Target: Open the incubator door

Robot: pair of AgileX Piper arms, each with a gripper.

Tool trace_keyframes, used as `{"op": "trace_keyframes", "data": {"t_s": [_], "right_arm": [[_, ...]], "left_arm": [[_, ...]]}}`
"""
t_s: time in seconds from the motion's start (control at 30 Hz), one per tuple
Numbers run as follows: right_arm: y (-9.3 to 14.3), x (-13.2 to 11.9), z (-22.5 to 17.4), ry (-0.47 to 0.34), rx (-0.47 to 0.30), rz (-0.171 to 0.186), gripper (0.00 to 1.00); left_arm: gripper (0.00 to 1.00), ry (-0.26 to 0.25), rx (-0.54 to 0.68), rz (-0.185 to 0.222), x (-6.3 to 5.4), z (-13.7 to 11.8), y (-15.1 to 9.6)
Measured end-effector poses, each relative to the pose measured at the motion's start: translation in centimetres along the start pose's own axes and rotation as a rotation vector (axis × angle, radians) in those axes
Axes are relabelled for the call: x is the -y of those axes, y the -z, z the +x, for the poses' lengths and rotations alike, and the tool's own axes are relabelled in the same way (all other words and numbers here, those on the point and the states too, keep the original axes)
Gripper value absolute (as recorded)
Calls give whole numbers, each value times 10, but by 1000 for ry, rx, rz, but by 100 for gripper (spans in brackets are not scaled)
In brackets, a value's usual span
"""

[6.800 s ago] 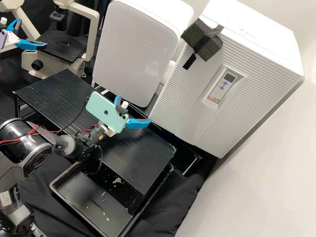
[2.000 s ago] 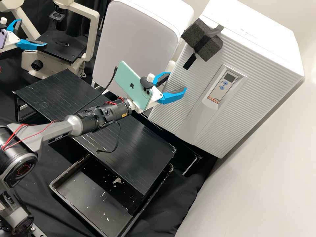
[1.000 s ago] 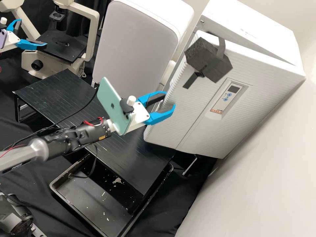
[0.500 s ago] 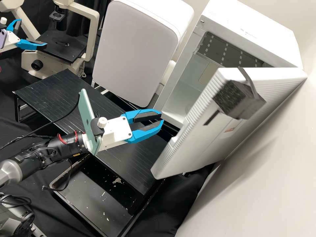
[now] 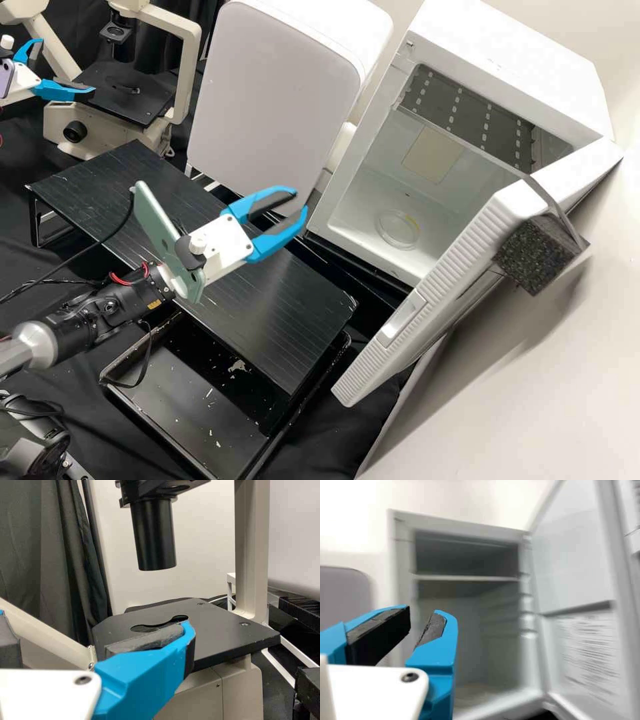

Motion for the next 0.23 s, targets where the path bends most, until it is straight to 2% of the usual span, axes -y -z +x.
{"op": "trace_keyframes", "data": {"t_s": [0.13, 0.23], "right_arm": [[-4, 11, -5, 48, -80, 61, 100], [-7, 17, -7, 85, -84, 70, 100]], "left_arm": [[100, 0, 0, 0, 0, 0, 0], [100, 0, 0, 0, 0, 0, 0]]}}
